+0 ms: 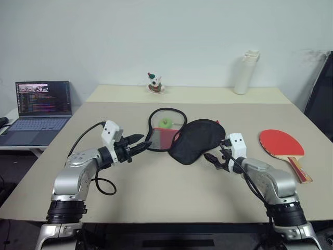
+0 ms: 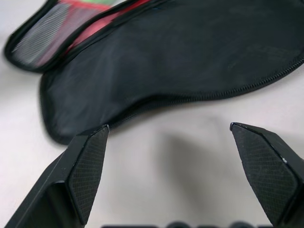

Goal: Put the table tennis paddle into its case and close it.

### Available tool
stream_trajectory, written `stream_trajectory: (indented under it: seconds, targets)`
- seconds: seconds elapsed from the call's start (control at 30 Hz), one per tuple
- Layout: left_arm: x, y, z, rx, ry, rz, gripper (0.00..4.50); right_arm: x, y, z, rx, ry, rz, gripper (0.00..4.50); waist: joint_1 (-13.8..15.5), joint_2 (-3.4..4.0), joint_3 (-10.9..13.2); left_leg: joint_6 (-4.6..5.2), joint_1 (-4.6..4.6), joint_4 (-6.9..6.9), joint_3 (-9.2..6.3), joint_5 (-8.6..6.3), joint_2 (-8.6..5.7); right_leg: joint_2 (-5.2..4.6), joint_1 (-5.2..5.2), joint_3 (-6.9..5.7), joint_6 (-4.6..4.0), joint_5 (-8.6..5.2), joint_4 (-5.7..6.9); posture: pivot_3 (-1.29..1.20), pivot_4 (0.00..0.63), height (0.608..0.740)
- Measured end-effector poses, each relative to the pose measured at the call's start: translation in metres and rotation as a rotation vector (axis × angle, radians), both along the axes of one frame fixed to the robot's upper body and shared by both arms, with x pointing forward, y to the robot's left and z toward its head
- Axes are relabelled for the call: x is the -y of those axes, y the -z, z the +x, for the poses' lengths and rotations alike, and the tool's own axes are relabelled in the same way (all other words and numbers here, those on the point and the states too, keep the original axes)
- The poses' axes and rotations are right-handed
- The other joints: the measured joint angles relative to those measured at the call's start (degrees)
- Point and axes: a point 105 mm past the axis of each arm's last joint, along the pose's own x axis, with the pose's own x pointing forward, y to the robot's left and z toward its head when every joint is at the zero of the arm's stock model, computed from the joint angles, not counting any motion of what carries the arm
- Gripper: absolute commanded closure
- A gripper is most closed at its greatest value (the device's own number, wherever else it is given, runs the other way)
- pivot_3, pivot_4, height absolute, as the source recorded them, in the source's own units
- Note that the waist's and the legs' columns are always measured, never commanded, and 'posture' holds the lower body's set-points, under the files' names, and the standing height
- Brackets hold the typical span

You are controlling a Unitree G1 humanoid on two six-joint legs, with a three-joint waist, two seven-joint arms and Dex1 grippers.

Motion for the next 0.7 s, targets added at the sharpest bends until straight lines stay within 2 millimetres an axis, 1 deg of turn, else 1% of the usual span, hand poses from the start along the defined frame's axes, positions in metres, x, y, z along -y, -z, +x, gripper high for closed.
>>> stream_trajectory:
  seconds: [0.07, 0.23, 0.33, 0.47, 0.57, 0.63, 0.7]
  targets:
    - [-0.001, 0.004, -0.003, -0.014, -0.002, -0.008, 1.96, -0.007, 0.002, 0.004, -0.007, 0.002, 0.015, 0.0, 0.1, 0.0, 0.0, 0.0, -0.01, 0.0, -0.05, 0.0, 0.02, 0.02, -0.01, -0.06, -0.01, -0.01, 0.02, 0.0, 0.15, 0.74]
    - [0.002, -0.003, -0.003, 0.006, -0.001, -0.017, 1.96, -0.022, 0.006, 0.009, -0.036, -0.011, 0.04, 0.0, 0.0, 0.0, 0.0, 0.0, 0.04, 0.0, -0.04, 0.0, 0.03, 0.04, -0.01, -0.03, -0.02, 0.0, 0.09, 0.0, 0.15, 0.74]
    - [0.005, -0.008, -0.004, 0.022, 0.01, -0.022, 1.96, -0.032, 0.013, 0.009, -0.061, -0.027, 0.043, 0.0, -0.1, 0.0, 0.0, 0.0, 0.03, -0.01, -0.05, 0.0, 0.05, 0.05, -0.01, -0.04, -0.02, 0.0, 0.09, 0.0, 0.15, 0.74]
    - [0.007, -0.01, -0.003, 0.028, 0.017, -0.023, 1.96, -0.049, 0.013, 0.009, -0.067, -0.063, 0.051, 0.0, -0.3, 0.0, 0.0, 0.0, 0.03, -0.02, -0.04, 0.0, 0.05, 0.06, -0.03, -0.04, -0.02, 0.0, 0.09, 0.0, 0.15, 0.74]
    - [0.01, -0.015, -0.002, 0.041, 0.029, -0.021, 1.96, -0.068, 0.013, 0.007, -0.068, -0.102, 0.067, 0.0, -0.5, 0.01, 0.0, 0.0, 0.03, -0.02, -0.07, 0.0, 0.07, 0.07, -0.04, -0.05, -0.02, 0.0, 0.11, 0.0, 0.15, 0.74]
    - [0.012, -0.016, -0.002, 0.045, 0.035, -0.019, 1.92, -0.079, 0.013, 0.005, -0.061, -0.125, 0.074, 0.39, -0.6, 0.01, 0.0, 0.0, 0.02, -0.02, -0.06, 0.0, 0.06, 0.07, -0.04, -0.04, -0.02, 0.0, 0.1, 0.0, 0.15, 0.74]
    - [0.013, -0.015, -0.002, 0.042, 0.041, -0.017, 1.92, -0.082, 0.011, 0.005, -0.054, -0.129, 0.083, 0.92, -0.6, 0.01, 0.0, 0.0, 0.01, -0.02, -0.06, 0.0, 0.05, 0.05, -0.04, -0.04, -0.02, 0.0, 0.09, 0.0, 0.15, 0.74]
